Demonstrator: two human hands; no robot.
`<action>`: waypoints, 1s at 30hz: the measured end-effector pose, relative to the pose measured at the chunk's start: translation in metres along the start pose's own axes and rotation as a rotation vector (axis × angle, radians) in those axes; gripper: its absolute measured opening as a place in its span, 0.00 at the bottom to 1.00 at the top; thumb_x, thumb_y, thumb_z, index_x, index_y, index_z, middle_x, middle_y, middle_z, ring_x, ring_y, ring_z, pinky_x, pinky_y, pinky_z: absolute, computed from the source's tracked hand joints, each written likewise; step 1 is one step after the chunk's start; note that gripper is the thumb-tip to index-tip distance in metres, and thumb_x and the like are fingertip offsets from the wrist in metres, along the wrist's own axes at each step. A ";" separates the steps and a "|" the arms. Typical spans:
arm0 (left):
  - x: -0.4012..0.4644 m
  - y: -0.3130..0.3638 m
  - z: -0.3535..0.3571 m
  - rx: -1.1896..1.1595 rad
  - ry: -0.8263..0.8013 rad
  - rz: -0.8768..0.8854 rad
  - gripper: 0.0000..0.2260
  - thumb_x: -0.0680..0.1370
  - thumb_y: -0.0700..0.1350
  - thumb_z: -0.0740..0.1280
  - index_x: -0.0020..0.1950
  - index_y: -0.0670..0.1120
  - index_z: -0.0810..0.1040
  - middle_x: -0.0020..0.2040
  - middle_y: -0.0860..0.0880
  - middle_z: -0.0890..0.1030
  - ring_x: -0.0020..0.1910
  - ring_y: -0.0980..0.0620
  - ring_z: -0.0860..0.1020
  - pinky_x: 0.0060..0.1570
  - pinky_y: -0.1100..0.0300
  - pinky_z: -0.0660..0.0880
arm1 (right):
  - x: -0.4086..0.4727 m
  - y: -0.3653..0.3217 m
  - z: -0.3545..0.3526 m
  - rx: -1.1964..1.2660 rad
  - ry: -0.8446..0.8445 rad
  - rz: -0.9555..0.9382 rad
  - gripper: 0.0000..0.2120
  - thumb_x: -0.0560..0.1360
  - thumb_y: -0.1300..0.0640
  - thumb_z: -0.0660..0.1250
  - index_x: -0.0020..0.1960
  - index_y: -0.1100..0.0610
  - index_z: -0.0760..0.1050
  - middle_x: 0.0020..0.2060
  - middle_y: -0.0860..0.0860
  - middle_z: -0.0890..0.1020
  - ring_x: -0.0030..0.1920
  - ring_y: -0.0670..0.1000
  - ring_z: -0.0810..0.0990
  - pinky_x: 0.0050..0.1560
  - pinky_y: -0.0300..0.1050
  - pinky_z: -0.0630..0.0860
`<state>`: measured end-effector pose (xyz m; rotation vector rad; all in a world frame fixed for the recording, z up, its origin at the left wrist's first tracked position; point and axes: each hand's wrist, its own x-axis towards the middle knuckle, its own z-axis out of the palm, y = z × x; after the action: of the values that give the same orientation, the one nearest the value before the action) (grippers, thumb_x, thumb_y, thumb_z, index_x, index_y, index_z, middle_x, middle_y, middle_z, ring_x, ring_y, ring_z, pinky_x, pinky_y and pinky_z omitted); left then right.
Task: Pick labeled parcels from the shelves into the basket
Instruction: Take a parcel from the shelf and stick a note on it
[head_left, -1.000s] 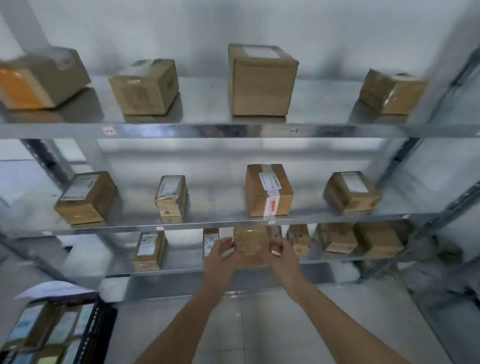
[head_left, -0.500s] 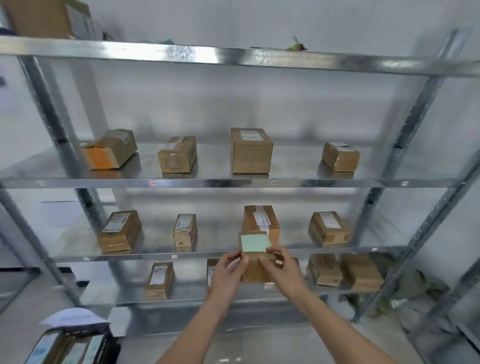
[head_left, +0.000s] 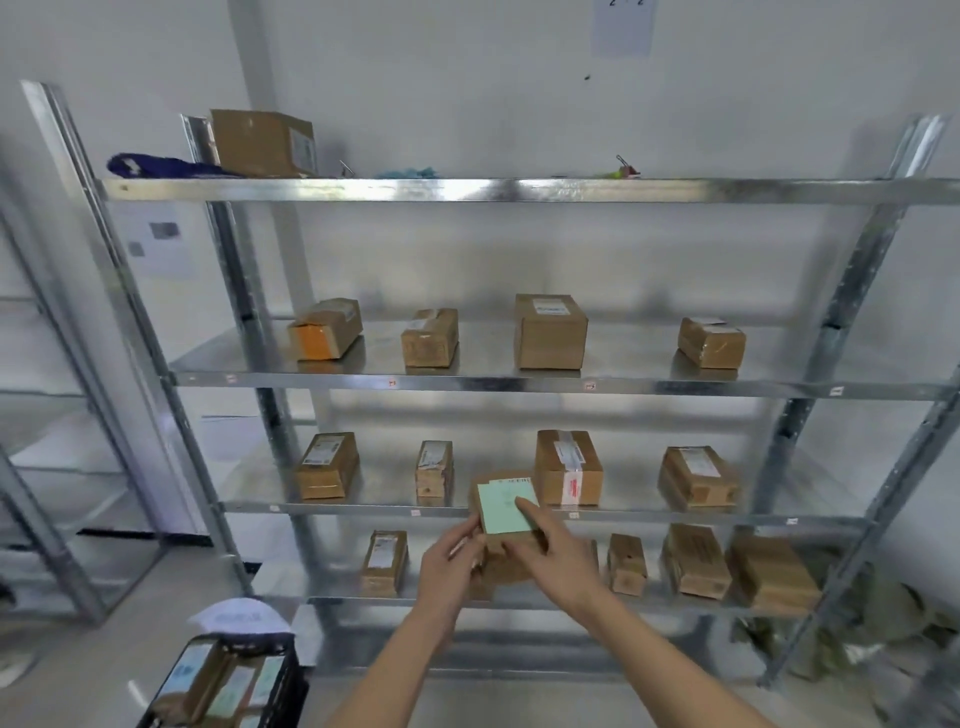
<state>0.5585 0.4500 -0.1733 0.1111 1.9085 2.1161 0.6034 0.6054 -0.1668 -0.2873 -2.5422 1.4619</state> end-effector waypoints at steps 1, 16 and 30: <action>-0.004 0.002 -0.013 -0.043 0.012 -0.013 0.13 0.80 0.41 0.66 0.63 0.52 0.80 0.59 0.53 0.82 0.59 0.53 0.79 0.56 0.55 0.79 | -0.002 -0.009 0.011 -0.017 -0.003 -0.014 0.30 0.79 0.46 0.70 0.78 0.45 0.63 0.77 0.45 0.66 0.74 0.49 0.66 0.72 0.47 0.70; -0.075 0.016 -0.384 0.369 0.163 0.109 0.21 0.81 0.49 0.65 0.73 0.58 0.68 0.67 0.59 0.70 0.67 0.57 0.69 0.63 0.63 0.66 | -0.020 -0.179 0.313 -0.187 -0.228 -0.110 0.44 0.67 0.42 0.78 0.78 0.45 0.63 0.74 0.47 0.66 0.67 0.47 0.69 0.68 0.46 0.73; -0.067 -0.020 -0.692 0.827 0.288 -0.140 0.30 0.78 0.59 0.67 0.77 0.60 0.61 0.78 0.57 0.60 0.77 0.54 0.58 0.76 0.51 0.57 | 0.026 -0.245 0.585 -0.164 -0.400 -0.078 0.43 0.69 0.46 0.77 0.79 0.43 0.61 0.73 0.45 0.65 0.61 0.46 0.72 0.45 0.33 0.72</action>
<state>0.4542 -0.2310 -0.2674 -0.1643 2.7479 1.1839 0.4077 0.0067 -0.2415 0.0933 -2.9536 1.4013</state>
